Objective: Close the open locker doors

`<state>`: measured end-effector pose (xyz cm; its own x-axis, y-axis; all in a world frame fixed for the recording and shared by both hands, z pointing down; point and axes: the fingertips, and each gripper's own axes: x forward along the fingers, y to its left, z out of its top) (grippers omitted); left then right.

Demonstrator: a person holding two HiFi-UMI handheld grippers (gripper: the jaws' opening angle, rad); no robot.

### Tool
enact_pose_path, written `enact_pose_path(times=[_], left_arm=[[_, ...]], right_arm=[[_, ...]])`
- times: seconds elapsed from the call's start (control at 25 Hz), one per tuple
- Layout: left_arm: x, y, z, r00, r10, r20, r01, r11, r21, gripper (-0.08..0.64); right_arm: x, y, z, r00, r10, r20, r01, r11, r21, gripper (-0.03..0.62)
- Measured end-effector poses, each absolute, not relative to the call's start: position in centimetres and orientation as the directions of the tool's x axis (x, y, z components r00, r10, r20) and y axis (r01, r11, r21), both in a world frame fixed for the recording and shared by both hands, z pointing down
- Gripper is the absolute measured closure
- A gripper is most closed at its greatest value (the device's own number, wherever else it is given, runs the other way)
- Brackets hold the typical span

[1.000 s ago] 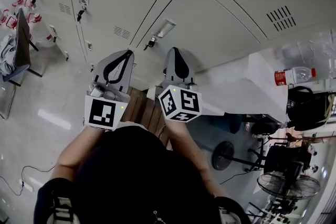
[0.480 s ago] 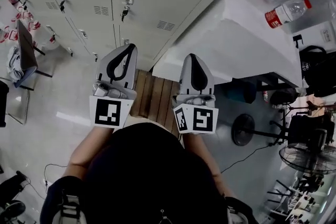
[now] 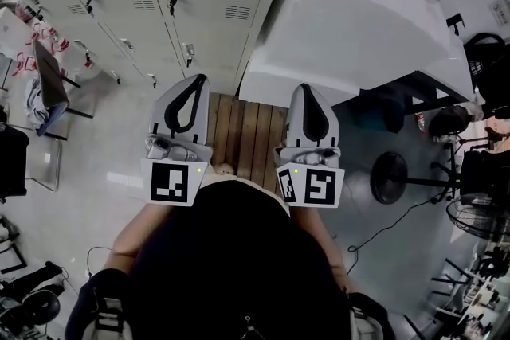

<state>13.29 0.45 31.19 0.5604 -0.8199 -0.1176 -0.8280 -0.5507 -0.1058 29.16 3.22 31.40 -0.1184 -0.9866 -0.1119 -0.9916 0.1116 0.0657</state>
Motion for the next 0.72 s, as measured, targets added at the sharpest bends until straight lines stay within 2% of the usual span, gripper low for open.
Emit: enact_pose_path(times=[0.72], left_arm=[[15.0, 4.7, 31.8, 0.571, -0.816, -0.095, -0.819, -0.558, -0.132, 0.557]], right_arm=[[30.3, 6.8, 31.9, -0.141, -0.983, -0.12, -0.989, 0.134, 0.062, 0.592]])
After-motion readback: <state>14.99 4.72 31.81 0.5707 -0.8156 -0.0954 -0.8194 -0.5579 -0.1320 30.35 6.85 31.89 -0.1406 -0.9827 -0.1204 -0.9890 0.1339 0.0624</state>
